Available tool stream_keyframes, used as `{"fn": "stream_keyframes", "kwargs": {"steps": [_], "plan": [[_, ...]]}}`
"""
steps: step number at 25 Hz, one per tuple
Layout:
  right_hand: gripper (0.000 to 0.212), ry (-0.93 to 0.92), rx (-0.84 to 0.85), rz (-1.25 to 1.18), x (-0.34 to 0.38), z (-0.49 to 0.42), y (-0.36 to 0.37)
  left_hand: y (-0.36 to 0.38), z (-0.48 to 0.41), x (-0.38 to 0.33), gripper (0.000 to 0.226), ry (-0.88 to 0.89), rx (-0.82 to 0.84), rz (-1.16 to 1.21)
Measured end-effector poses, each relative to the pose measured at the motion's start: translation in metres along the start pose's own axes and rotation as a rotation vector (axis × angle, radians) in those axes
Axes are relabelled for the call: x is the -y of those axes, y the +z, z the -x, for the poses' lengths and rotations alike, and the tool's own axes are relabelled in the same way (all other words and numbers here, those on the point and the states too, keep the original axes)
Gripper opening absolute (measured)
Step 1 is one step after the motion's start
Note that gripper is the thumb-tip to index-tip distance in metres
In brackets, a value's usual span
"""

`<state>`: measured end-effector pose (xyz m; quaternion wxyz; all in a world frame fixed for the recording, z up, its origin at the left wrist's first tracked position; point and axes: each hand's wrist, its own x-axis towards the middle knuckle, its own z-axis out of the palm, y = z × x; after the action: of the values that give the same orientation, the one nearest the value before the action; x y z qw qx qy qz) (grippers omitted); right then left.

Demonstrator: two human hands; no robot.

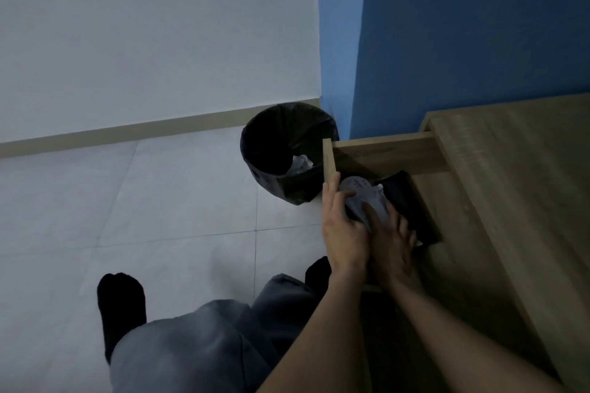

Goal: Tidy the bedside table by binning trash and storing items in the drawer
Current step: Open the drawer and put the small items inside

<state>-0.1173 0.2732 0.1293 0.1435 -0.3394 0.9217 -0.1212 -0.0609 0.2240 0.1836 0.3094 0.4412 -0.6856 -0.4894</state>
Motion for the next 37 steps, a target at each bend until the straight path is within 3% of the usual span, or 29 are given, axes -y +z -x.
{"fn": "stream_keyframes", "kwargs": {"steps": [6,9,11,14,16,19,21,23,27,33,37], "plan": [[0.07,-0.032,0.089,0.011,0.004,0.003,-0.021,-0.002,0.0,-0.002,0.037,-0.002,0.019,-0.004],[0.074,-0.102,-0.029,-0.16,0.007,0.017,-0.058,0.003,0.003,-0.011,0.036,0.035,-0.026,-0.176],[0.064,-0.17,-0.189,-0.287,-0.006,0.031,-0.091,0.016,0.009,-0.032,0.035,0.146,0.002,-0.249],[0.043,-0.139,-0.427,-0.391,-0.051,0.058,-0.139,0.048,0.026,-0.07,0.046,0.332,0.254,-0.194],[0.035,-0.053,-0.674,-0.334,-0.094,0.081,-0.167,0.073,0.044,-0.096,0.055,0.43,0.474,-0.188],[0.032,0.254,-0.899,-0.19,-0.169,0.106,-0.181,0.112,0.074,-0.12,0.048,0.467,0.725,-0.232],[0.038,0.486,-0.836,-0.174,-0.204,0.113,-0.18,0.133,0.097,-0.128,0.051,0.411,0.913,-0.284],[0.044,0.6,-0.705,-0.238,-0.216,0.112,-0.176,0.147,0.112,-0.13,0.056,0.388,1.026,-0.378],[0.034,0.572,-0.657,-0.35,-0.214,0.107,-0.177,0.153,0.111,-0.129,0.056,0.318,1.018,-0.42],[0.039,0.647,-0.6,-0.401,-0.219,0.109,-0.18,0.15,0.109,-0.134,0.058,0.307,1.088,-0.457],[0.034,0.627,-0.601,-0.612,-0.208,0.122,-0.178,0.136,0.1,-0.142,0.053,0.239,1.083,-0.301]]}}
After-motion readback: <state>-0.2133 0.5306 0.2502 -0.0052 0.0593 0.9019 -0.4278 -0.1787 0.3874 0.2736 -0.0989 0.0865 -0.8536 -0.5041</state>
